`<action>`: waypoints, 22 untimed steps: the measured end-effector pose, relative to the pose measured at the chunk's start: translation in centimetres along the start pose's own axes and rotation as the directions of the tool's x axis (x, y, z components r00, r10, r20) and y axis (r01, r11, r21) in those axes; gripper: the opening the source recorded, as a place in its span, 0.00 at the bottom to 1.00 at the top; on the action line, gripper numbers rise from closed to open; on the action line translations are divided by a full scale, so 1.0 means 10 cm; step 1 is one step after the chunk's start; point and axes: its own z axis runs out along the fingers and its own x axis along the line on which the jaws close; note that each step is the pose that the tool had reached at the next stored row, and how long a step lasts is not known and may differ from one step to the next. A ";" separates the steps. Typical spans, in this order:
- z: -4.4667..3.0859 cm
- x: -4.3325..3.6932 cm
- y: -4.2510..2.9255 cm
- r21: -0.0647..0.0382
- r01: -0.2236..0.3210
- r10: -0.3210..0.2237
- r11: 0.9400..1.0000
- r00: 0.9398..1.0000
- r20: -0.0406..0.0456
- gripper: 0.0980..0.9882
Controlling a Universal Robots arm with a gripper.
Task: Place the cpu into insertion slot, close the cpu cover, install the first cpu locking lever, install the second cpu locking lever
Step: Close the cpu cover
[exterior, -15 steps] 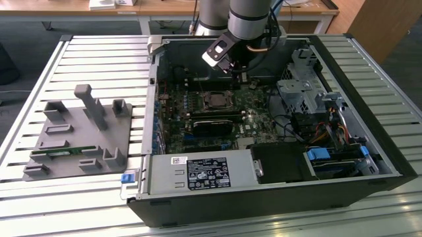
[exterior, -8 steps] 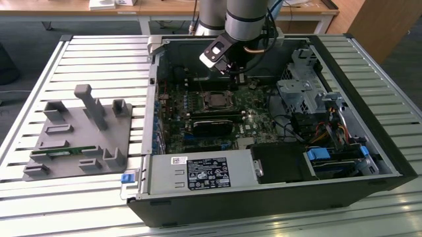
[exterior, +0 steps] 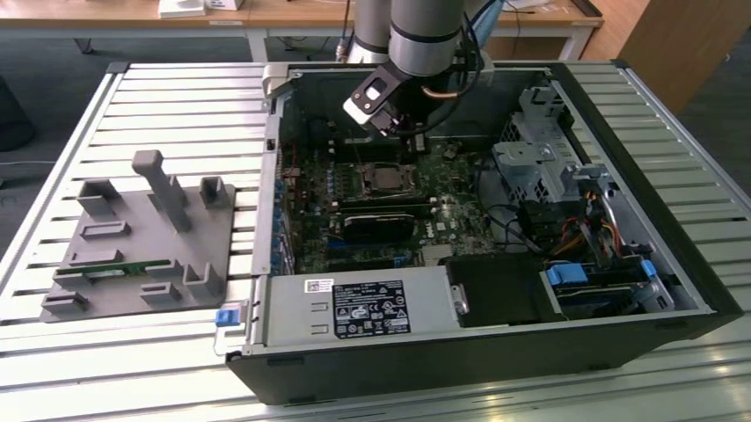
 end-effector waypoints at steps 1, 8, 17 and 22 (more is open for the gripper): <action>0.003 -0.008 -0.008 0.000 0.000 0.000 1.000 1.000 0.000 0.01; 0.061 -0.021 -0.098 0.000 0.000 0.000 1.000 1.000 0.000 0.01; 0.125 -0.025 -0.189 0.000 0.000 0.000 1.000 1.000 0.000 0.01; 0.153 -0.027 -0.259 0.000 0.000 0.000 1.000 1.000 0.000 0.01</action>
